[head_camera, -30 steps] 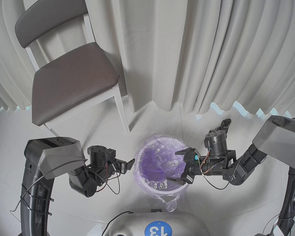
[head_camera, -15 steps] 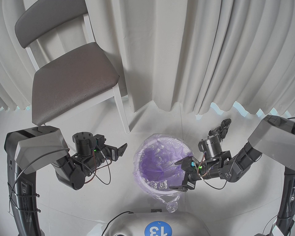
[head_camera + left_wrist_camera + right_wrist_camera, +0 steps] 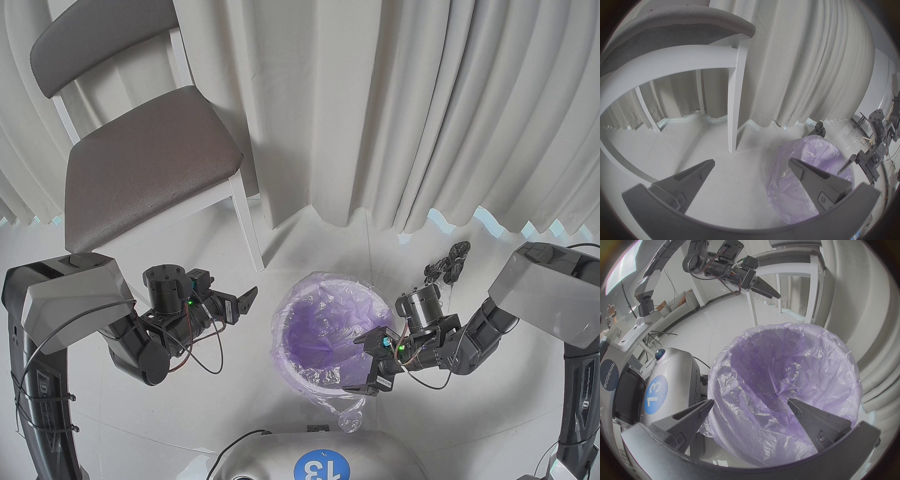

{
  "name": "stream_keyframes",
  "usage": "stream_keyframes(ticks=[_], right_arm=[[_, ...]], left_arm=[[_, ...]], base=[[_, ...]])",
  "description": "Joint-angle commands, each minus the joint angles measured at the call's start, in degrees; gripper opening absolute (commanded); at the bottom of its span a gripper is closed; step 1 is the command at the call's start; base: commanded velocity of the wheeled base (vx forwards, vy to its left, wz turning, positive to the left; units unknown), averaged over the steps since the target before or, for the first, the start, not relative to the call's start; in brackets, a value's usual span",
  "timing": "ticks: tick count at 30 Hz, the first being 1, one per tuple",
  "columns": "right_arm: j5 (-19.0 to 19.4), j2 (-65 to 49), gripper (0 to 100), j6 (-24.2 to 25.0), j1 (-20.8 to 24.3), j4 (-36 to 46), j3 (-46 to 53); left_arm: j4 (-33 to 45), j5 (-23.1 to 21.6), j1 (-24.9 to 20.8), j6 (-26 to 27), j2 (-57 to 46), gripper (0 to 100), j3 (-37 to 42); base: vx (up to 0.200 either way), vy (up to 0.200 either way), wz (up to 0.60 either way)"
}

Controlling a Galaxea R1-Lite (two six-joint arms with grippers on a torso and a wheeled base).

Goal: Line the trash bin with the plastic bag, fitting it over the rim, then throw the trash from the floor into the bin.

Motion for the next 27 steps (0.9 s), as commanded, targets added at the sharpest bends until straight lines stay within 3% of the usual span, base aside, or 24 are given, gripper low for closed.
stream_keyframes(ticks=[1, 10, 18, 27], right_arm=[[0.01, 0.76, 0, 0.0, 0.02, -0.12, -0.17], [0.01, -0.29, 0, 0.18, 0.2, -0.55, 1.41], [-0.34, -7.23, 0, -0.09, 2.66, -1.96, 9.14], [-1.22, -4.33, 0, 0.09, 5.12, -5.83, 12.92]], left_arm=[[-0.02, 0.01, 0.02, 0.01, -0.11, 100, -0.06], [-0.02, 0.01, 0.02, 0.01, -0.02, 100, -0.06], [-0.02, 0.01, 0.02, 0.19, 0.07, 100, 0.03], [0.07, 0.01, 0.02, 0.27, 0.33, 100, -0.06]], base=[[0.0, 0.0, 0.0], [0.0, 0.0, 0.0], [0.0, 0.0, 0.0], [0.0, 0.0, 0.0]])
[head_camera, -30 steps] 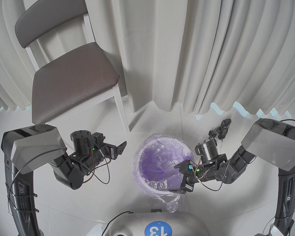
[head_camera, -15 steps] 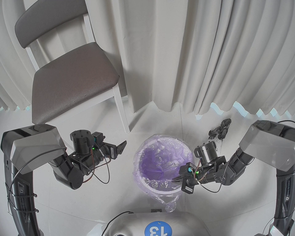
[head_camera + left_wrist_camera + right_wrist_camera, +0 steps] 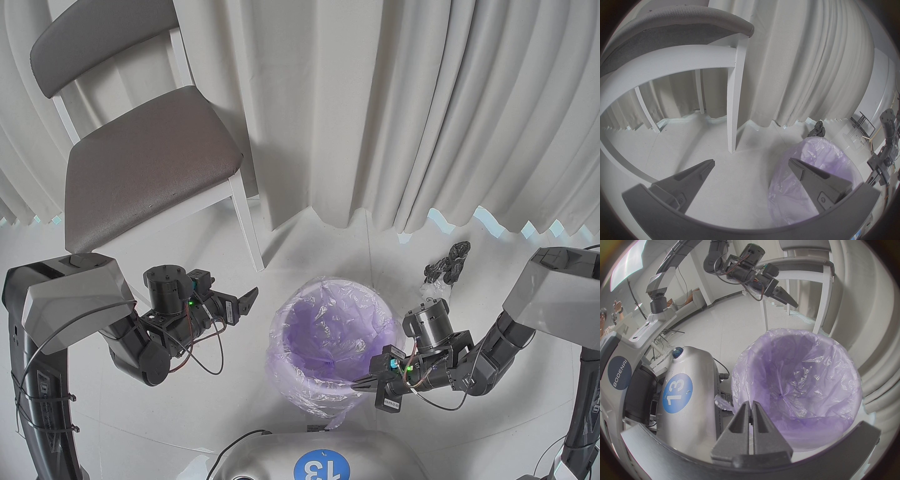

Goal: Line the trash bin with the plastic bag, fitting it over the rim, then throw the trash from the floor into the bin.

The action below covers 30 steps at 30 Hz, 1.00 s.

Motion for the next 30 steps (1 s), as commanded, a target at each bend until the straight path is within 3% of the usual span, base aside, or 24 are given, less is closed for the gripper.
stream_keyframes(ticks=[1, 14, 30], right_arm=[[-0.6, 1.79, 0, 0.09, 1.63, -1.56, 1.38], [-1.92, 8.03, 0, 0.26, 1.28, -2.62, -0.2], [-4.56, 7.32, 0, 0.62, -2.94, -4.55, -6.53]], left_arm=[[0.05, -0.02, 0.11, 0.02, 0.2, 100, -0.09], [0.13, -0.02, 0.11, 0.37, 0.46, 100, -0.26], [-0.13, 0.07, 0.2, 0.37, 0.64, 100, -0.53]], base=[[0.0, 0.0, 0.0], [0.0, 0.0, 0.0], [0.0, 0.0, 0.0]])
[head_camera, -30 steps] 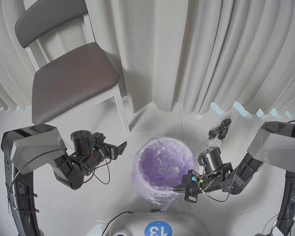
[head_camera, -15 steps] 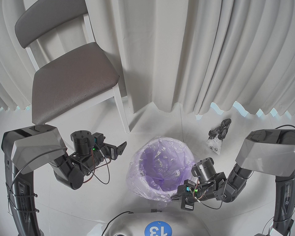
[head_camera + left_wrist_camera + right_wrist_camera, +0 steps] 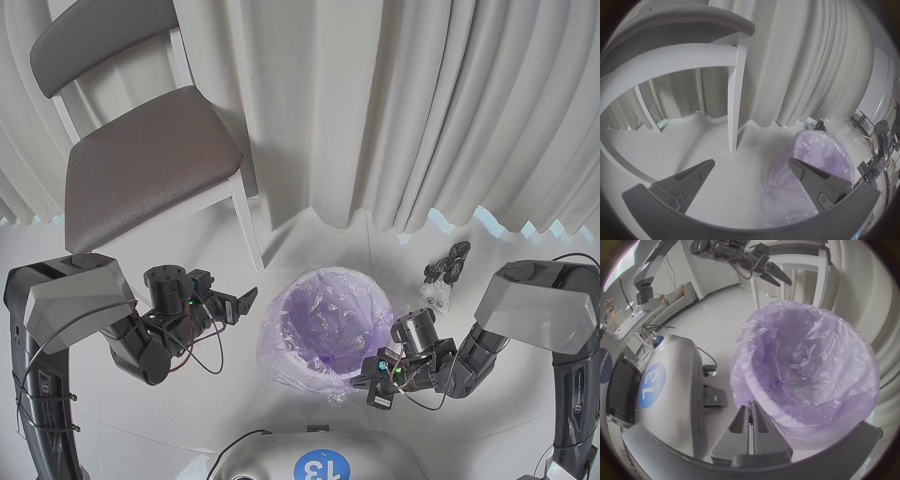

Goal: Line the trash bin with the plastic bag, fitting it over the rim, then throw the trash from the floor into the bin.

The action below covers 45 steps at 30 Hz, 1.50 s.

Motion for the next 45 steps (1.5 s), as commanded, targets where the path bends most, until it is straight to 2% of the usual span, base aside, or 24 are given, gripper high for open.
stream_keyframes(ticks=[1, 4, 24, 34, 45], right_arm=[[-0.23, -0.88, 0, -0.03, -0.88, -0.56, -0.93], [-0.41, -1.67, 0, -0.12, -1.94, -3.63, -1.55], [-0.41, -2.37, 0, -0.12, -8.53, -4.86, 1.18], [-0.41, 0.88, 0, -0.47, -8.35, -8.38, 2.85], [-0.49, 4.83, 0, -0.12, -8.97, -9.61, -3.83]], left_arm=[[-0.08, 0.07, 0.0, -0.01, 0.14, 100, 0.0], [-0.08, 0.07, 0.0, -0.01, 0.14, 100, -0.09], [-0.26, 0.07, -0.18, 0.08, 0.84, 100, -0.09], [-0.26, 0.07, -0.35, 0.08, 1.02, 100, 0.09], [-0.26, 0.07, -0.26, 0.08, 1.81, 100, -0.35]], base=[[0.0, 0.0, 0.0], [0.0, 0.0, 0.0], [0.0, 0.0, 0.0], [0.0, 0.0, 0.0], [0.0, 0.0, 0.0]])
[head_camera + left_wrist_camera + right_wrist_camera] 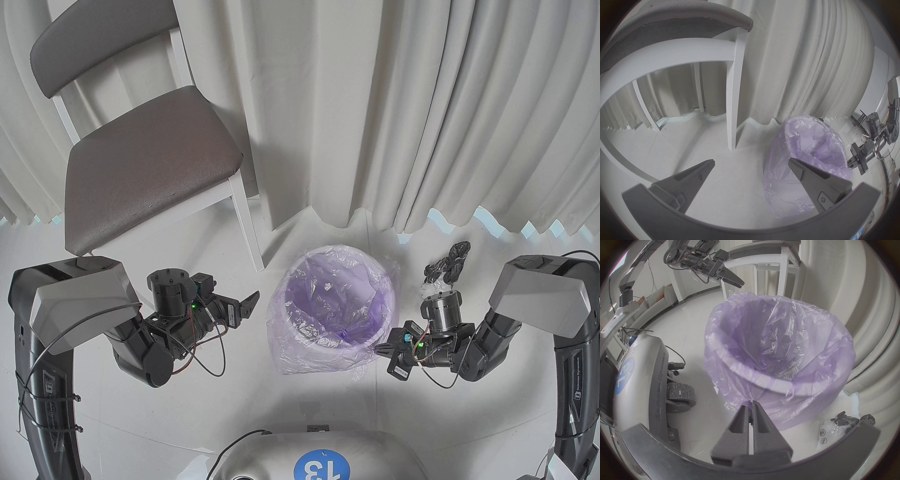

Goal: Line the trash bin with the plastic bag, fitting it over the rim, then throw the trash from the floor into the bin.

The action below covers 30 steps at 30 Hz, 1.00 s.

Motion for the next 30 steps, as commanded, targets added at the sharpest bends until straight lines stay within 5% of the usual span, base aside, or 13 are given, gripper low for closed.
stream_keyframes(ticks=[1, 13, 14, 30], right_arm=[[0.06, 2.15, 0, 0.13, -0.34, -1.12, -2.61], [0.06, 2.94, 0, -0.05, -0.51, -1.65, -3.32], [0.06, 2.94, 100, -0.05, -0.51, -1.91, -3.23], [0.76, -7.08, 100, -0.14, -2.8, -3.23, 5.82]], left_arm=[[0.0, -0.01, 0.08, -0.01, 0.58, 100, -0.16], [-0.09, -0.01, 0.08, 0.78, 0.67, 100, -0.07], [-0.09, -0.01, -0.01, 0.78, 0.67, 100, -0.07], [-1.58, -0.01, -0.18, 1.14, 0.31, 100, 0.63]], base=[[0.0, 0.0, 0.0], [0.0, 0.0, 0.0], [0.0, 0.0, 0.0], [0.0, 0.0, 0.0]])
